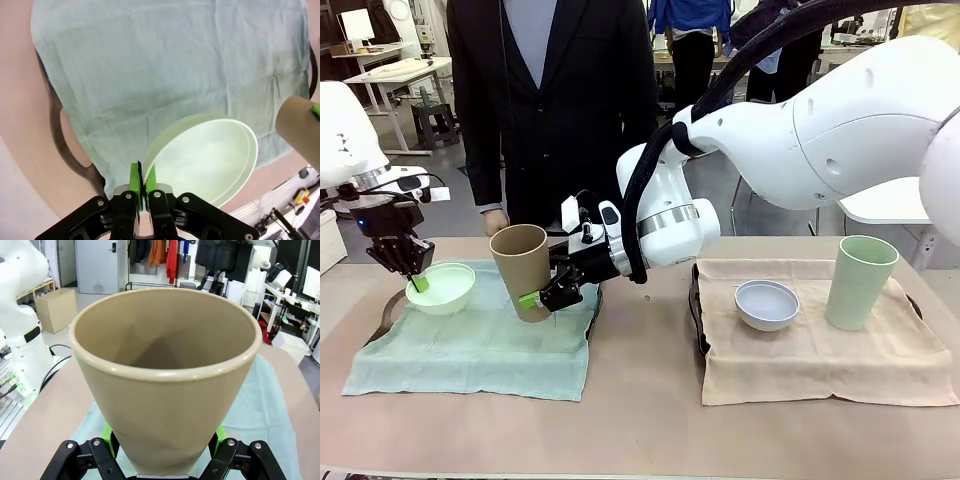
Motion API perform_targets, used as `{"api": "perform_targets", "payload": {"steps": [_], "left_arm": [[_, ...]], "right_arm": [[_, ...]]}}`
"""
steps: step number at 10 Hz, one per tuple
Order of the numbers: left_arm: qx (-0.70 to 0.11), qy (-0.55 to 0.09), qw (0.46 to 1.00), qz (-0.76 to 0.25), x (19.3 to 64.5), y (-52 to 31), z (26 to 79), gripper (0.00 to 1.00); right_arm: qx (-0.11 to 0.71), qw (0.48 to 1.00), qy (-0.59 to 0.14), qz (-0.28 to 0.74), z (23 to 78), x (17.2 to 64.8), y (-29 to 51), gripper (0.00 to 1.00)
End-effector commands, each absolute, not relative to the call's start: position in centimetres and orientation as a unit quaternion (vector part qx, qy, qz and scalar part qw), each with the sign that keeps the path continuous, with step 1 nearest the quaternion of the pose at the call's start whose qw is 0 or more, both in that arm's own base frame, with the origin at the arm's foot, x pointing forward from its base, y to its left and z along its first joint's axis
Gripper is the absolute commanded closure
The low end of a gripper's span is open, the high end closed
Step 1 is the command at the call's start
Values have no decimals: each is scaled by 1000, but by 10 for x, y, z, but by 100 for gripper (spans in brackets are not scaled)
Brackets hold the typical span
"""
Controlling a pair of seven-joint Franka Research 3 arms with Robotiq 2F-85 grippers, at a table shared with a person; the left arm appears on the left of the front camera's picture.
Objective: Set up a tray with a mat and arrange the tableware.
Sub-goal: Place the Picnic Bowl and Reusable plastic cup back onto the Handle tray in front of the human's position.
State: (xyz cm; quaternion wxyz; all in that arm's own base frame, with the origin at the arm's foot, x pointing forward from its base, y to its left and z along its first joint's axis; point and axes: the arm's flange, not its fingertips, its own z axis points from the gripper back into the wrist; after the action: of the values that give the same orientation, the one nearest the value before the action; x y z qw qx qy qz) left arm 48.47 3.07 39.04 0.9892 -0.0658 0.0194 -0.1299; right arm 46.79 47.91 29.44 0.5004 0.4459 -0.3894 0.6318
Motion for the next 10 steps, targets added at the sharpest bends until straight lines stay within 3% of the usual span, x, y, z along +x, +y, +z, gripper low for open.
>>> {"api": "perform_targets", "payload": {"steps": [1, 7, 8, 9, 10], "left_arm": [[-74, 18, 986, -146, 495, 31, 385, 96], [-81, 20, 987, -140, 509, 30, 355, 96], [-84, 17, 986, -143, 508, 30, 355, 36], [-84, 16, 986, -143, 509, 31, 359, 36], [-84, 17, 986, -141, 508, 32, 362, 0]], "right_arm": [[462, 515, -397, 603, 292, 484, 484, 18], [461, 535, -380, 598, 259, 498, 484, 18], [464, 533, -377, 598, 259, 497, 484, 0], [462, 532, -377, 601, 264, 496, 485, 0], [460, 534, -375, 603, 268, 495, 485, 0]]}}
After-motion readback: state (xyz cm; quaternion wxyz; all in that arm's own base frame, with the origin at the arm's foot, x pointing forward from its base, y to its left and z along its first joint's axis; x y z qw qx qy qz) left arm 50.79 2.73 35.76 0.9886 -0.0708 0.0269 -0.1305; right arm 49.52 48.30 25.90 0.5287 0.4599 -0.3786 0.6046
